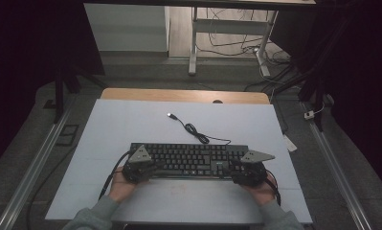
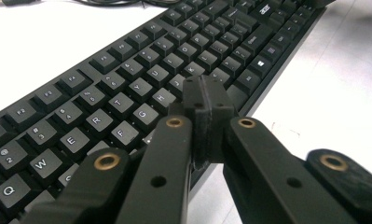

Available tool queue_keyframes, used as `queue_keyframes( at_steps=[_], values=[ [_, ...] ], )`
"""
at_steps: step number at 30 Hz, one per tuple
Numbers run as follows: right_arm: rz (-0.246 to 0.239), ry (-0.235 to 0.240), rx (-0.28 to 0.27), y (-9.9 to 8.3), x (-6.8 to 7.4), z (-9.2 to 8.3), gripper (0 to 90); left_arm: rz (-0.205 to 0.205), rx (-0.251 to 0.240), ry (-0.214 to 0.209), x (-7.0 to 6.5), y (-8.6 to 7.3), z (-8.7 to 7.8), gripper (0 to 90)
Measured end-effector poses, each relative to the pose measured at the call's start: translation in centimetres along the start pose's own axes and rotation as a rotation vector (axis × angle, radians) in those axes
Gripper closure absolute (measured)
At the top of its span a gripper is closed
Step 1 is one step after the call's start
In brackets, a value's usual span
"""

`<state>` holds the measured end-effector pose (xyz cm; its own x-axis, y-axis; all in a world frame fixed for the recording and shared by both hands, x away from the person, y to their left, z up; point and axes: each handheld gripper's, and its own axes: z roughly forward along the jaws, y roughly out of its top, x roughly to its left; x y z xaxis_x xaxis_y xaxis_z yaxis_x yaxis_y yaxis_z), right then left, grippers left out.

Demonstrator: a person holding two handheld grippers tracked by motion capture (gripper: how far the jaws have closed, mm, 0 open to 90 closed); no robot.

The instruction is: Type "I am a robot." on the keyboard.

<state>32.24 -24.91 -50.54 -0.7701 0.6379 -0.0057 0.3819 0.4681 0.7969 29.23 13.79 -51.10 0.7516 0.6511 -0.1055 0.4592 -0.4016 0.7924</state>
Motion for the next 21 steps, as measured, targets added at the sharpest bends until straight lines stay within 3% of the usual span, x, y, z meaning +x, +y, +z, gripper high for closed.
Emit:
queue_keyframes(
  at_steps=[21],
  values=[
    [-0.010,-0.008,0.015,-0.1,0.0,0.2,48.3,0.017,0.085,-0.010,0.0,-0.5,1.2,89.2]
  ],
)
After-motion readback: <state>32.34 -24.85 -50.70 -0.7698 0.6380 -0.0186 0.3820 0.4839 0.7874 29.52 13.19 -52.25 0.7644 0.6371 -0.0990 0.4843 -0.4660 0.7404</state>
